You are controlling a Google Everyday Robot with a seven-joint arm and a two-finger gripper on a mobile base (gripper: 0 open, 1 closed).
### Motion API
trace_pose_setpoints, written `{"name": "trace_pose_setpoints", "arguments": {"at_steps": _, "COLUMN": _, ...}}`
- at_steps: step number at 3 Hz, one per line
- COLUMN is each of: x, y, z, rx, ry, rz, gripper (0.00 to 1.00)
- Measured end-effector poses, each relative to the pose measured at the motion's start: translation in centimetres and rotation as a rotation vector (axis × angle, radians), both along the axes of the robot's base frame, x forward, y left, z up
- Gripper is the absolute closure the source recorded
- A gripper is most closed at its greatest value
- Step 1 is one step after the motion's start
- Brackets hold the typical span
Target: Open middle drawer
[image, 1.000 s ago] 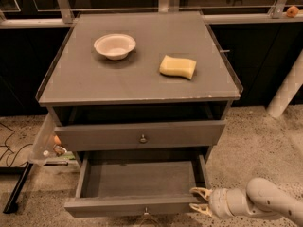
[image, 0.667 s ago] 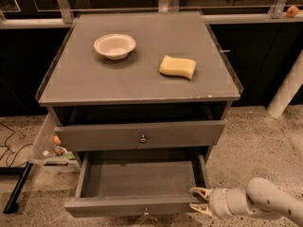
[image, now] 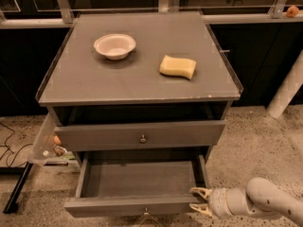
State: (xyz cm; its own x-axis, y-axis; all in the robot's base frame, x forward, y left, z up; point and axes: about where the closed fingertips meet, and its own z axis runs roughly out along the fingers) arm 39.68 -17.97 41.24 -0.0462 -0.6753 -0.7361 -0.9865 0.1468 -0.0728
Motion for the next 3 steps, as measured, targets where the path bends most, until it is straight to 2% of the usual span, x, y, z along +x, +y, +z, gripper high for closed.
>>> {"name": "trace_pose_setpoints", "arguments": {"at_steps": 2, "x": 0.0, "y": 0.01, "z": 0.0, "rx": 0.0, "ry": 0.0, "rz": 0.0, "gripper": 0.12}}
{"name": "trace_pose_setpoints", "arguments": {"at_steps": 3, "x": 0.0, "y": 0.01, "z": 0.0, "rx": 0.0, "ry": 0.0, "rz": 0.0, "gripper": 0.0}}
